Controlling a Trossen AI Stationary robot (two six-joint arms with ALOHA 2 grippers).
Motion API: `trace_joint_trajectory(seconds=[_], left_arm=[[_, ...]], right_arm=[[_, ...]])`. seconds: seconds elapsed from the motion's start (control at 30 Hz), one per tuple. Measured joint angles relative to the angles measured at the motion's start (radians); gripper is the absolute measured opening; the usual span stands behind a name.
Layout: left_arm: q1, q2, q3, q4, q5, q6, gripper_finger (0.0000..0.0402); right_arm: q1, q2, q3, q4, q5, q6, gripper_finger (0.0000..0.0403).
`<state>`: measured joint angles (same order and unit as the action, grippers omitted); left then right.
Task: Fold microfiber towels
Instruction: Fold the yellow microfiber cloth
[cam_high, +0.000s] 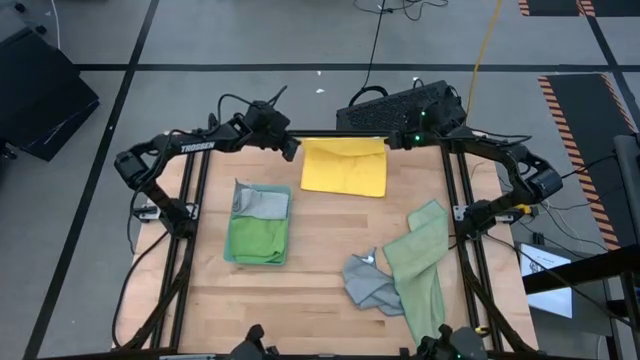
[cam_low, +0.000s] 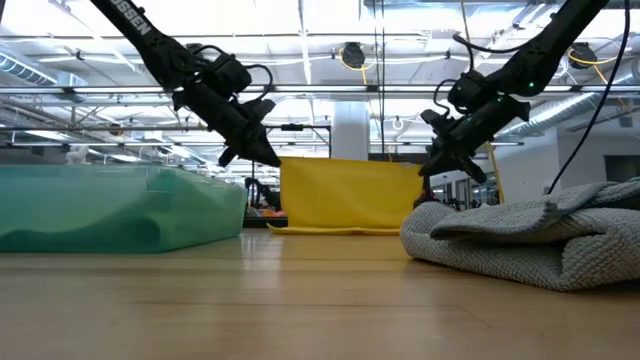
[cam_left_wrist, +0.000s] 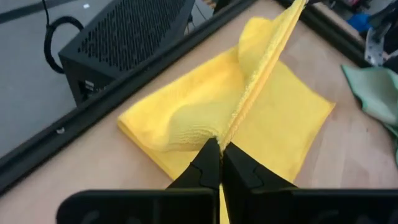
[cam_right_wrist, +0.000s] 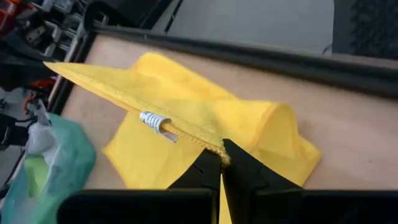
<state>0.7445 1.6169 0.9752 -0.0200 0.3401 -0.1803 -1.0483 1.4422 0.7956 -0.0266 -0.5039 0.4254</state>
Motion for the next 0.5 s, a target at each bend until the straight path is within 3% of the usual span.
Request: trace_joint_trajectory(seconds=[0.27,0.5], left_arm=[[-0.024,0.000,0.000,-0.008,0.000,-0.005,0.0003],[-0.054,0.028,-0.035,-0.009,0.002,-0.015,0.0003]], right_arm=[[0.007,0.000,0.000,-0.152,-0.079,0.028,0.0002],[0.007,0.000,0.000,-0.313,-0.127,-0.069,0.0002]])
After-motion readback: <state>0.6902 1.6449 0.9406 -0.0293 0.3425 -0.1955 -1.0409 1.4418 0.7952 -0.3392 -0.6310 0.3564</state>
